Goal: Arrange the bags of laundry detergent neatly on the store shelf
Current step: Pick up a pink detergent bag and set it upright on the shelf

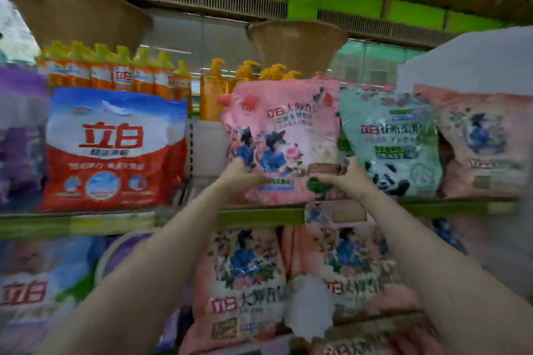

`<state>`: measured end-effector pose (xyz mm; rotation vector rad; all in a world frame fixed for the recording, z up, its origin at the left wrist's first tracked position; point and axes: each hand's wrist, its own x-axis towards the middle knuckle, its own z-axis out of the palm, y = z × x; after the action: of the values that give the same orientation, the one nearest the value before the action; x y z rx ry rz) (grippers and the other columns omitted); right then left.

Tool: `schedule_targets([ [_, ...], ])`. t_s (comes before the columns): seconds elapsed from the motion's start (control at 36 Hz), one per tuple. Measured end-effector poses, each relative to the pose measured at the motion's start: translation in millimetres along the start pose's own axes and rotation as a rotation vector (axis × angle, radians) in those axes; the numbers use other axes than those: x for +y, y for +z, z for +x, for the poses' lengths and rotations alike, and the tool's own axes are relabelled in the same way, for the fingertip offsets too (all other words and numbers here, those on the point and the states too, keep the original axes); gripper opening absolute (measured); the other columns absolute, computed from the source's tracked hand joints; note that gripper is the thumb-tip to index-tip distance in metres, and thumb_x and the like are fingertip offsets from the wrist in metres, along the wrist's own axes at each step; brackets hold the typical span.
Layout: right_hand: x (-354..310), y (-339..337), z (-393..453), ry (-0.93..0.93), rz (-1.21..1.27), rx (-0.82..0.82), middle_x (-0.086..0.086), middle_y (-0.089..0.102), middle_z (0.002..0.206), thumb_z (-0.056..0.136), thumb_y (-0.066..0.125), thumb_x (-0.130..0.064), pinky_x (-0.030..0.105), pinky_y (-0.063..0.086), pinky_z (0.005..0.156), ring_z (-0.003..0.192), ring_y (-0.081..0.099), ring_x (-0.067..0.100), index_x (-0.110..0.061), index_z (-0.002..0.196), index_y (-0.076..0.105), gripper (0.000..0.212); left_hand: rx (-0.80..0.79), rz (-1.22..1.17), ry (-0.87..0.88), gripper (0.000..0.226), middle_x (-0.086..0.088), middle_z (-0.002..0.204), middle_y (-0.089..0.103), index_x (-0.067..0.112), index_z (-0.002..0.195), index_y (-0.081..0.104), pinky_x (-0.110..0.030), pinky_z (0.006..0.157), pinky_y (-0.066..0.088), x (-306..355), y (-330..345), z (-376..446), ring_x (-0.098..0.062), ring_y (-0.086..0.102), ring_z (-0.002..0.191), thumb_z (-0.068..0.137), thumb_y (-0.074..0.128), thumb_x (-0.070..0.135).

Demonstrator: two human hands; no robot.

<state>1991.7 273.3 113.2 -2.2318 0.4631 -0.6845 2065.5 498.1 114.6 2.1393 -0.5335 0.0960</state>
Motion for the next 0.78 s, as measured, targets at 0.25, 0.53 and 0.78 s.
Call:
schedule_targets([
  [0.25,20.0,8.5,30.7,-0.034,0.329,-0.188,-0.001,0.049,0.117,0.074,0.079,-0.009,0.029,0.048,0.088,0.111,0.055,0.023,-0.001,0.131,0.039,0.069,0.085,-0.189,-0.098,0.076,-0.009,0.129,0.055,0.007,0.136,0.037,-0.028,0.089,0.047,0.4,44.5,10.2,-0.019,0.055,0.107,0.075,0.079,0.019],
  [0.53,12.4,33.1,37.1,-0.104,0.436,-0.204,0.006,0.053,0.119,0.067,0.084,-0.006,0.031,0.048,0.088,0.107,0.054,0.019,-0.001,0.123,0.034,0.075,0.248,-0.320,-0.129,0.057,-0.007,0.105,0.060,0.007,0.111,0.046,-0.036,0.086,0.054,-13.3,20.5,1.4,-0.021,0.060,0.096,0.067,0.082,0.003],
  [0.78,7.5,49.5,36.1,-0.193,0.353,-0.256,0.010,0.050,0.132,0.064,0.087,-0.022,0.042,0.044,0.103,0.120,0.052,0.026,-0.006,0.132,0.028,0.091,0.147,-0.072,-0.178,0.073,-0.001,0.105,0.064,0.015,0.108,0.050,-0.040,0.090,0.053,-34.5,-11.0,10.0,-0.019,0.063,0.097,0.049,0.090,0.032],
])
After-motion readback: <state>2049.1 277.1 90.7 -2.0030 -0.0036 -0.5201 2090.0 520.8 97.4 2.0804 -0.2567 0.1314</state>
